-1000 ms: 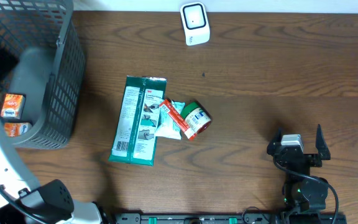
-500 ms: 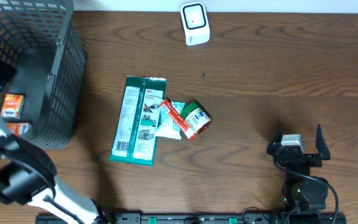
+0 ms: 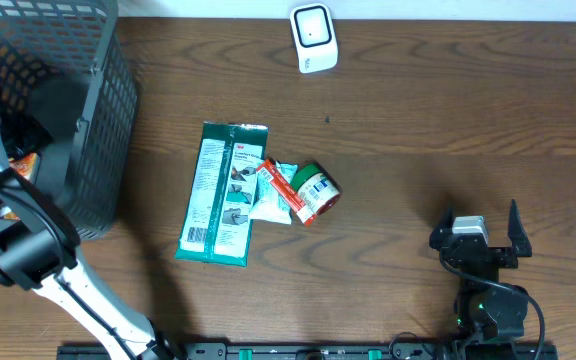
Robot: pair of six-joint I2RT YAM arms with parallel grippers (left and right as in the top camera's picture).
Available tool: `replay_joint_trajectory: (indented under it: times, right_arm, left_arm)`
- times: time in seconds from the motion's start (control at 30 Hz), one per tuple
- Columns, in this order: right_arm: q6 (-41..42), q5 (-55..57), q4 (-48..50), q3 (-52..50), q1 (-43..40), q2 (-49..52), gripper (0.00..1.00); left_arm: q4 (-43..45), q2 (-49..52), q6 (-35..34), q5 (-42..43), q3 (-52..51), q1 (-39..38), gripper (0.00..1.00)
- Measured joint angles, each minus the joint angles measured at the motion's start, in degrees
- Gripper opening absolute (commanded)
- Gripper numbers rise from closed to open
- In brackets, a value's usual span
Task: Scan the item barcode
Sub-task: 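Release the glove package and move the left gripper into the basket, then grasp the orange tissue pack in the basket with the left gripper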
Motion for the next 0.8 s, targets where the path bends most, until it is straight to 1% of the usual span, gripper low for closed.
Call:
replay_joint_trajectory:
  times: [0.2, 0.27, 0.33, 0.4, 0.47, 0.57, 0.8]
  right_arm:
    - [0.0, 0.0, 0.0, 0.0, 0.0, 0.0, 0.99]
    - [0.0, 0.0, 0.0, 0.0, 0.0, 0.0, 0.99]
    - [0.0, 0.0, 0.0, 0.0, 0.0, 0.0, 0.99]
    - [0.0, 0.0, 0.0, 0.0, 0.0, 0.0, 0.99]
    - [0.0, 0.0, 0.0, 0.0, 0.0, 0.0, 0.99]
    - [0.0, 0.0, 0.0, 0.0, 0.0, 0.0, 0.99]
    - [0.0, 0.0, 0.0, 0.0, 0.0, 0.0, 0.99]
  left_arm:
    - [1.7, 3.9, 4.2, 0.0, 0.0, 0.0, 0.78]
    - [1.9, 4.8, 4.7, 0.0, 0.0, 0.0, 0.70]
    - [1.9, 5.0, 4.9, -0.2, 0.0, 0.0, 0.67]
    - [1.9, 5.0, 4.7, 0.9, 0.0, 0.1, 0.63]
    - [1.9, 4.8, 4.8, 3.3, 0.2, 0.4, 0.62]
    - [2.4, 4.3, 4.0, 9.4, 0.3, 0.9, 0.62]
    - [7.3, 3.2, -1.9, 25.6, 0.3, 0.5, 0.63]
